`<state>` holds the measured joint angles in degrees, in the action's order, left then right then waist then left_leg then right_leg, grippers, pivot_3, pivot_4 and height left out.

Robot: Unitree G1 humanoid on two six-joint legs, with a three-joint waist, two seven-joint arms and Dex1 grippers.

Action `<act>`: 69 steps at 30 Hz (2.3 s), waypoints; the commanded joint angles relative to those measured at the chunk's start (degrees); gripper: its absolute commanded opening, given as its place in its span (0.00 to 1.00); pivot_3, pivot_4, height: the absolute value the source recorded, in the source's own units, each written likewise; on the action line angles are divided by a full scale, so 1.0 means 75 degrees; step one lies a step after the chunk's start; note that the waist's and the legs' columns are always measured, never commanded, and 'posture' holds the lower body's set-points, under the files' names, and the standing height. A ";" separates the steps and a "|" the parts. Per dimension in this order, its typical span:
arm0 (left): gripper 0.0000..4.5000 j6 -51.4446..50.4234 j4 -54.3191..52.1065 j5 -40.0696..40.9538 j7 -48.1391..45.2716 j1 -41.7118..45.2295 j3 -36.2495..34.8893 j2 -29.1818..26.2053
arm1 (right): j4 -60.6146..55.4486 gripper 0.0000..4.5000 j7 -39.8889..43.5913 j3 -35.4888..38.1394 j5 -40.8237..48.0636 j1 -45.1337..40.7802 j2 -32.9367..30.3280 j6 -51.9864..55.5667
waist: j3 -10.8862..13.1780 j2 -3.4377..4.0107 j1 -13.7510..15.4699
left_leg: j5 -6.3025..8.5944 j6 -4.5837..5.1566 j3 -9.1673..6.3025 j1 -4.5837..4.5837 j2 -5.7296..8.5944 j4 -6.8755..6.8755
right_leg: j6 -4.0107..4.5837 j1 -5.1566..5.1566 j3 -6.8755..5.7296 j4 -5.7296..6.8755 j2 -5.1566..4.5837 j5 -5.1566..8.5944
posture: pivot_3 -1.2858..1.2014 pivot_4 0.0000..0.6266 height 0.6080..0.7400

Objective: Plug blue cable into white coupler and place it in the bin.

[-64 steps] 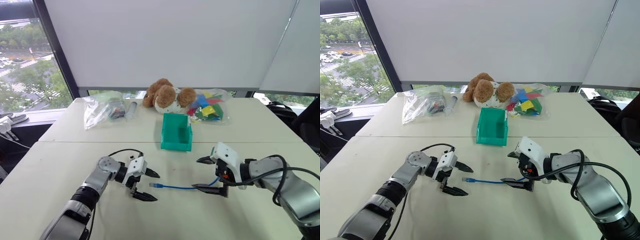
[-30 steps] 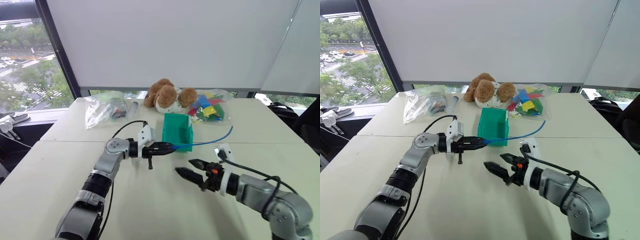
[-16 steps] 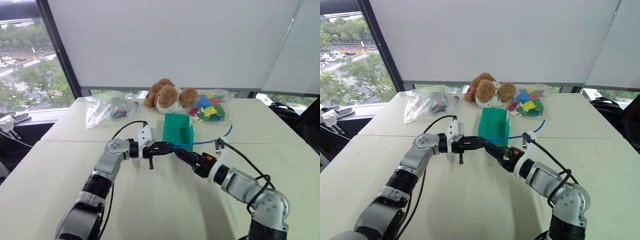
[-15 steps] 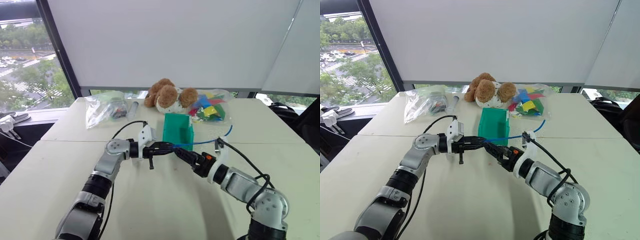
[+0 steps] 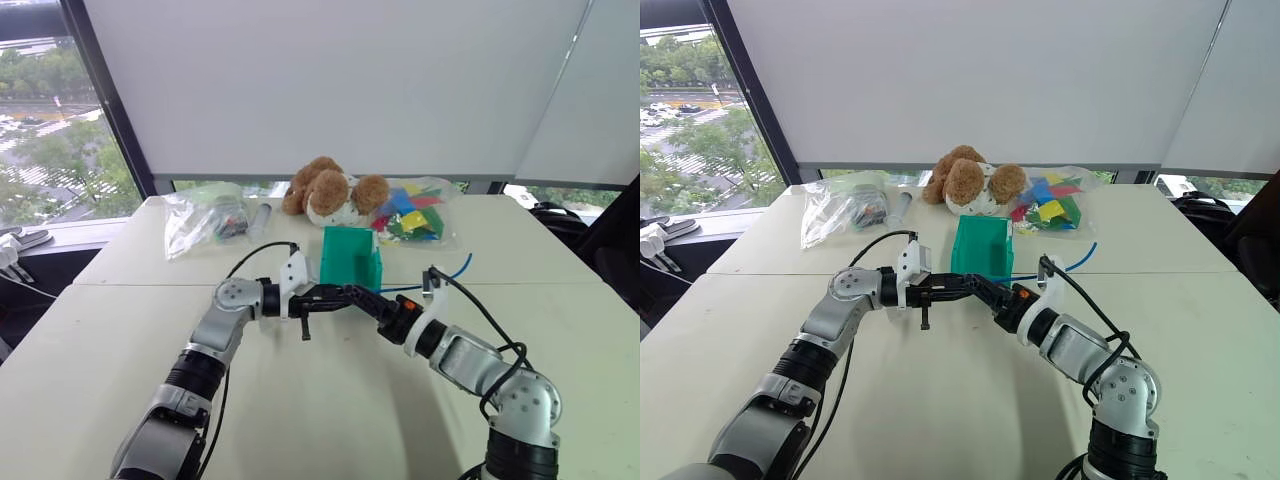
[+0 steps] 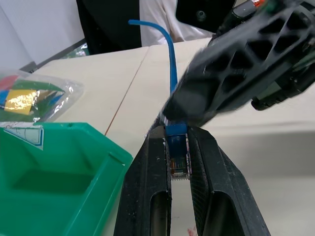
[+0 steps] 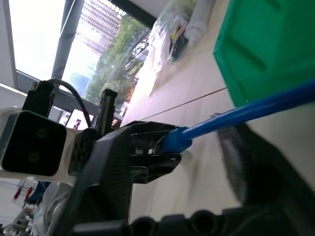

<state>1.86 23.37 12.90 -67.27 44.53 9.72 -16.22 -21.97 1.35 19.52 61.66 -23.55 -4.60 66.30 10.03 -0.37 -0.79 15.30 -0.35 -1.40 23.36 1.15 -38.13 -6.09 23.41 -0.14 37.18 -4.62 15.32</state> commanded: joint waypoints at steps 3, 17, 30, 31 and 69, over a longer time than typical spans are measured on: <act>0.00 0.0041 -0.0339 0.0040 0.0104 -0.0023 -0.0062 -0.0039 | -0.0100 0.02 -0.0031 -0.0200 0.0307 -0.0027 -0.0123 -0.0261 | 0.0000 0.0000 0.0006 | 0.0000 0.0000 0.0001 0.0001 0.0001 0.0000 | 0.0000 -0.0001 0.0000 -0.0002 -0.0002 0.0000 | 0.52 0.24 1.00; 0.31 -0.0647 -0.0412 0.0258 0.0143 0.0008 -0.0140 -0.0067 | -0.0243 0.00 -0.0329 -0.0322 0.0750 -0.0039 -0.0399 -0.0518 | 0.0000 0.0000 0.0002 | 0.0000 0.0000 0.0000 0.0001 0.0000 0.0000 | 0.0000 0.0000 0.0000 -0.0002 -0.0001 0.0000 | 0.52 0.24 1.00; 1.00 -0.2133 -0.2281 0.0994 0.0044 -0.1185 -0.1305 -0.2158 | -0.0207 0.00 0.1621 -0.1802 -0.0813 -0.1004 -0.2734 -0.1167 | 0.0010 0.0013 -0.0059 | 0.0000 0.0000 0.0002 0.0001 -0.0006 0.0013 | 0.0001 0.0008 0.0002 -0.0007 0.0001 0.0001 | 0.52 0.24 1.00; 1.00 -0.2266 -0.2401 0.1067 0.0066 -0.1285 -0.1415 -0.2354 | -0.0158 0.00 0.2034 -0.2088 -0.1081 -0.1152 -0.3005 -0.1334 | 0.0012 0.0016 -0.0066 | 0.0000 0.0000 0.0007 0.0002 -0.0006 0.0013 | 0.0001 0.0016 0.0004 -0.0008 0.0001 0.0001 | 0.52 0.24 1.00; 0.25 0.1811 0.4308 -0.0877 -0.0314 -0.0170 -0.1016 -0.1525 | 0.0068 0.00 0.5715 -0.3988 -0.4008 -0.2225 -0.4006 -0.2839 | 0.0015 0.0002 0.0017 | 0.0000 0.0000 0.0007 0.0007 0.0002 0.0014 | 0.0000 0.0012 -0.0003 -0.0014 -0.0011 0.0001 | 0.52 0.24 1.00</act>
<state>14.53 55.34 6.73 -68.87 42.50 2.05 -27.91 -19.54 44.31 -12.69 31.71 -39.76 -34.76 45.50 10.14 -0.36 -0.67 15.31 -0.35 -1.35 23.41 1.16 -38.03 -6.08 23.50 -0.16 37.08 -4.71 15.32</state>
